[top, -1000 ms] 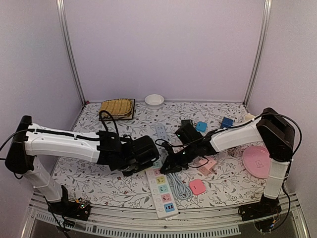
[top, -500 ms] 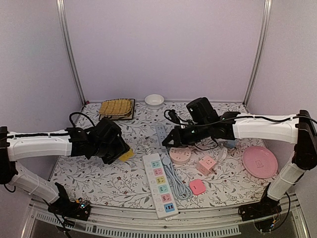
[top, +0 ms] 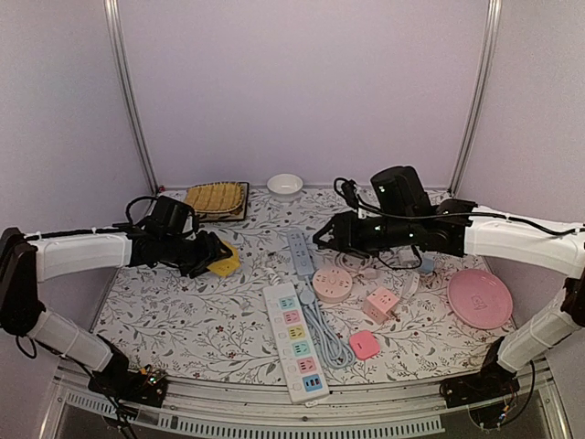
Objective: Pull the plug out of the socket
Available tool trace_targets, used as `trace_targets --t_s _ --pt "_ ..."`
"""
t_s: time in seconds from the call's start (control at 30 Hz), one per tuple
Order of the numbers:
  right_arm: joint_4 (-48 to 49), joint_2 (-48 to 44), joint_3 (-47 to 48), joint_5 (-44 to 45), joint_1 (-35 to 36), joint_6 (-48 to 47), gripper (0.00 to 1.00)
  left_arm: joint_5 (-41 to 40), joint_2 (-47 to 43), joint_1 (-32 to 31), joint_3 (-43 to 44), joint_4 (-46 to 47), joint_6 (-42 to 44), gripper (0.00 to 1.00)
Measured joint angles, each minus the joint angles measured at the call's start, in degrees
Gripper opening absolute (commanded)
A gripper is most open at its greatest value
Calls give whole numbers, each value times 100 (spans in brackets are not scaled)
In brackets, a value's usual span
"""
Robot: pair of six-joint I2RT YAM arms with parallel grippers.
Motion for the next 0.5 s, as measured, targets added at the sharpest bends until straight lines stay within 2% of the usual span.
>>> trace_targets --t_s 0.17,0.3,0.5 --pt "197 -557 -433 435 -7 599 63 710 446 455 0 186 621 52" --pt "229 -872 -774 802 -9 1008 72 1187 756 723 0 308 992 59" --pt "149 -1237 -990 1182 -9 1331 86 1523 997 866 -31 350 1300 77"
